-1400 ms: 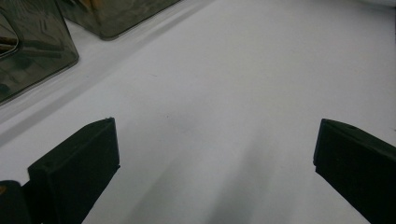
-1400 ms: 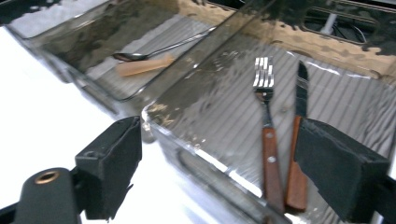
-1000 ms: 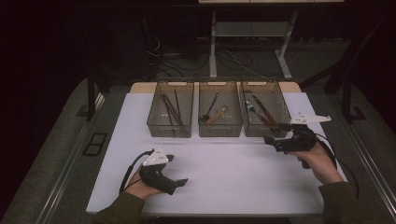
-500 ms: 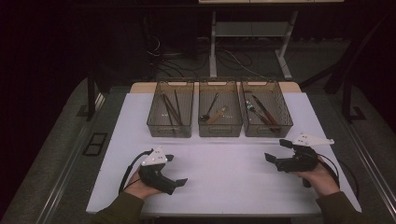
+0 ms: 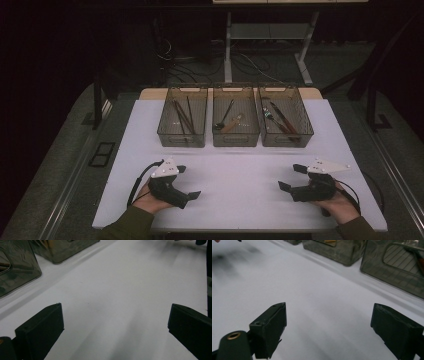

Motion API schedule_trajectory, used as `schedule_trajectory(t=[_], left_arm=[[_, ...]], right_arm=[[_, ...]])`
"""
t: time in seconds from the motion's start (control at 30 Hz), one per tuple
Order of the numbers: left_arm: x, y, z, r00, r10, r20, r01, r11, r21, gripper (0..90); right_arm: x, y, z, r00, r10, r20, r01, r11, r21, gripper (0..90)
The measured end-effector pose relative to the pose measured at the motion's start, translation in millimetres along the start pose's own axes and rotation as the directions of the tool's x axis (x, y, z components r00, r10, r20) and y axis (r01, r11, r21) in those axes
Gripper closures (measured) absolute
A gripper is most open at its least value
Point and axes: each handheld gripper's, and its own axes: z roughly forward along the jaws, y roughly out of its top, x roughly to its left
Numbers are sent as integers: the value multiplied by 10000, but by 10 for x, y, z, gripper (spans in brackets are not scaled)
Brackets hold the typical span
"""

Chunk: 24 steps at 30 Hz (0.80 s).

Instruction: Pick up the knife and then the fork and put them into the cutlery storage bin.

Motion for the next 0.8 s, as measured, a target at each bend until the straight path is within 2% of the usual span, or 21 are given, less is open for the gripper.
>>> schedule_trajectory(t=[0.17,0.33,0.8], left_arm=[[1,-1,1,10000,33,-16,-33,10000,26,0],[0,-2,6,10000,37,-10,-37,10000,49,0],[-4,0,16,10000,-2,16,2,10000,59,0]], right_arm=[[51,-38,14,9997,-99,-210,103,9998,160,134],[37,-62,28,9995,-308,-7,308,9986,425,134],[34,-55,15,9994,-336,4,336,9989,332,134]])
